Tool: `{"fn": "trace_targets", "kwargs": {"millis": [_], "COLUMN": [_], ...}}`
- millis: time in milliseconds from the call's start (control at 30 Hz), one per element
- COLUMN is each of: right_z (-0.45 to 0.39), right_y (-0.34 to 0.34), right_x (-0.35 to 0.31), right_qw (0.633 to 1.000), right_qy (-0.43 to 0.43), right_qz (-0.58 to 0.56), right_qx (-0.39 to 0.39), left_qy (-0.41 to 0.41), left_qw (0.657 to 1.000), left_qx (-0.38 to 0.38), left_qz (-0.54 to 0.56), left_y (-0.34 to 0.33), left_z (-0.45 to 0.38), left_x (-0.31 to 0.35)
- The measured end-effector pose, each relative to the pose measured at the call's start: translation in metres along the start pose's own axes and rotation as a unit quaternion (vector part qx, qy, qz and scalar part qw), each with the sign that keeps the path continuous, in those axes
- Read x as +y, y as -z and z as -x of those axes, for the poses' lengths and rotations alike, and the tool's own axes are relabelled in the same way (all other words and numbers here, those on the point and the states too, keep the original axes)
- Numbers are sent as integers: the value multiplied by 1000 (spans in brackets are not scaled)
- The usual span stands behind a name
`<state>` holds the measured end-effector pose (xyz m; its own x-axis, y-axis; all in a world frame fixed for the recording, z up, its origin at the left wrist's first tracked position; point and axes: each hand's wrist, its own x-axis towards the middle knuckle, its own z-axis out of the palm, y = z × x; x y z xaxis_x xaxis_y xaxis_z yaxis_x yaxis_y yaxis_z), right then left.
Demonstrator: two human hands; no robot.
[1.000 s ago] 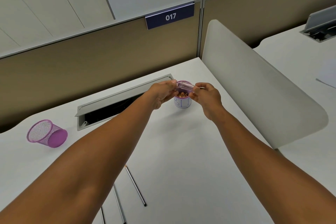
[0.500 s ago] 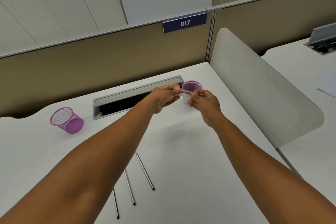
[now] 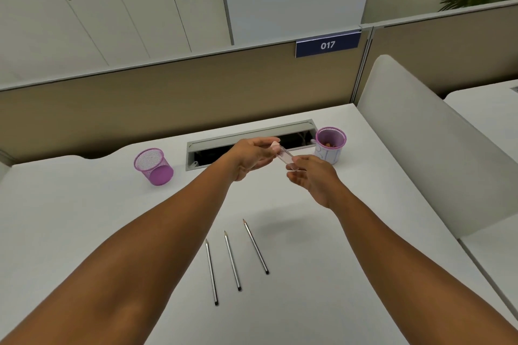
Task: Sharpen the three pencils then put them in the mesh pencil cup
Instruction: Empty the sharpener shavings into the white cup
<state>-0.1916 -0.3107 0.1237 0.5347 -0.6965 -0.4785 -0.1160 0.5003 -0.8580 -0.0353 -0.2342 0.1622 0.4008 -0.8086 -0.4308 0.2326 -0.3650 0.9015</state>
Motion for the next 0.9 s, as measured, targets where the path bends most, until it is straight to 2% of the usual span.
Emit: {"fn": "trace_targets", "kwargs": {"millis": [200,600,800,900], "right_z": [21,51,60,63], "right_y": [-33,-75,-88,-93], "right_x": [9,21,28,31], "right_qw": [997,987,983,984], "right_qy": [-16,-81,-26,-8], "right_qz": [21,-33,45,48], "right_qx": [-72,-138,-178,-172], "left_qy": [-16,-49,-75,-85], "left_qw": [999,993,982,980], "left_qx": [-8,-69,-90,-86], "left_qz": [-48,-88,-148,-158], "left_y": [33,61,62,63], "left_z": [32,77,93,96], "left_x": [-6,-16,-17,-19]}}
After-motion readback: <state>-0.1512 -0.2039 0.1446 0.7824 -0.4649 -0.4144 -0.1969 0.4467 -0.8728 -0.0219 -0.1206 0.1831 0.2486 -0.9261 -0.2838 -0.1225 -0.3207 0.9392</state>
